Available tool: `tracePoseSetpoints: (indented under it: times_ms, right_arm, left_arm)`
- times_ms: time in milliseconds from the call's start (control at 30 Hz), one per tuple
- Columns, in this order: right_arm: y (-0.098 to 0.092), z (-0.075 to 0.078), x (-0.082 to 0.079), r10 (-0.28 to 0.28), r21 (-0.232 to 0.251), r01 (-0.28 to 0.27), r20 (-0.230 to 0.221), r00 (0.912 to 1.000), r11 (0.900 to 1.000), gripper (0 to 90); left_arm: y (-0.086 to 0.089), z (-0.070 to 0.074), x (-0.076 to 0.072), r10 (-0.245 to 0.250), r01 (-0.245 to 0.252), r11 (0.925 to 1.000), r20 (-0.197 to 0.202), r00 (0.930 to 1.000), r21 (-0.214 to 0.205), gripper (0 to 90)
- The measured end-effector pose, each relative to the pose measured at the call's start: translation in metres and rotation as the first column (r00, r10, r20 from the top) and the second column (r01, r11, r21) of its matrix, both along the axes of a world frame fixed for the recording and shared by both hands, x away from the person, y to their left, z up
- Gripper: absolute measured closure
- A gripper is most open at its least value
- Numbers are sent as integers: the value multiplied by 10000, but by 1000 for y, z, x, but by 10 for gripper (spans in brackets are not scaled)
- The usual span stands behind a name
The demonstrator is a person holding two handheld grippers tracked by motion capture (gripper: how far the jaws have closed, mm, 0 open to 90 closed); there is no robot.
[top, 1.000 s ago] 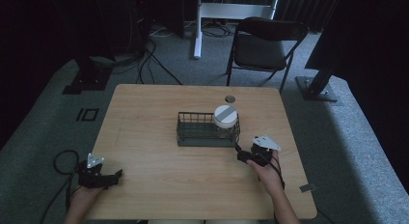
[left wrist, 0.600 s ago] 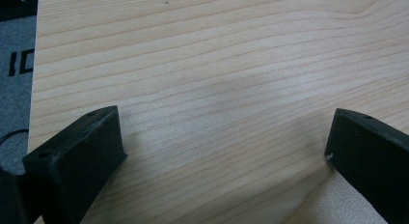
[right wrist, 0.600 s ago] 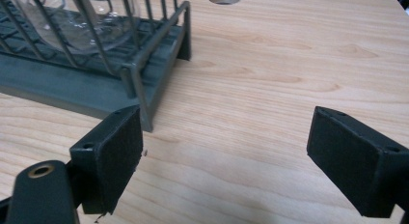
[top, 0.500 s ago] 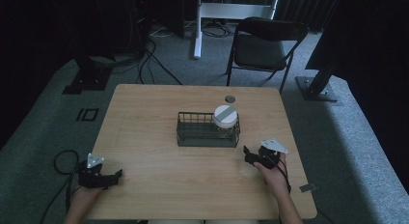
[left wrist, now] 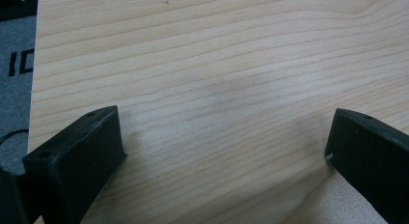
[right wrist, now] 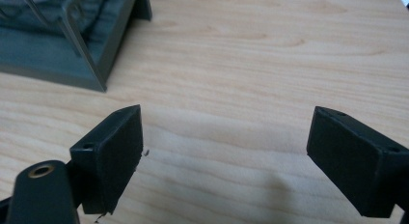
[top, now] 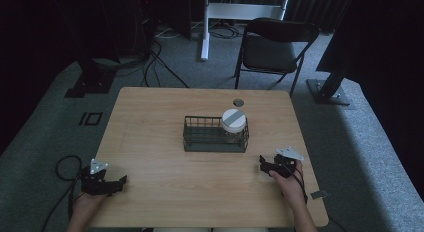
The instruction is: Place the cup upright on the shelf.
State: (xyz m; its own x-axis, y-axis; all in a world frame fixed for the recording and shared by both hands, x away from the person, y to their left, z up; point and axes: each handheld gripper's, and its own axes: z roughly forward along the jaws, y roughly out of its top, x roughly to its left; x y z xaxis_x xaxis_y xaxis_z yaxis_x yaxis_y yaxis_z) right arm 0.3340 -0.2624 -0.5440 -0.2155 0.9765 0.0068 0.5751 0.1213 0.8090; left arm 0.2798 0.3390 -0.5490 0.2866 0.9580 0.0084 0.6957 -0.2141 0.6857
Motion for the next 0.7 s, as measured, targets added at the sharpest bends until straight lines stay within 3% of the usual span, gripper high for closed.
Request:
tracePoseSetpoints:
  times_ms: [500, 700]
  right_arm:
    - [-15, -6, -2, -669, -191, 655, -854, 9941, 9977, 125]
    - [-22, -7, -7, -452, -302, 422, -1042, 9935, 9987, 122]
  left_arm:
    - [0, 0, 0, 1, -1, 10000, 1, 10000, 0, 1]
    - [0, 0, 0, 2, -2, 10000, 1, 10000, -2, 1]
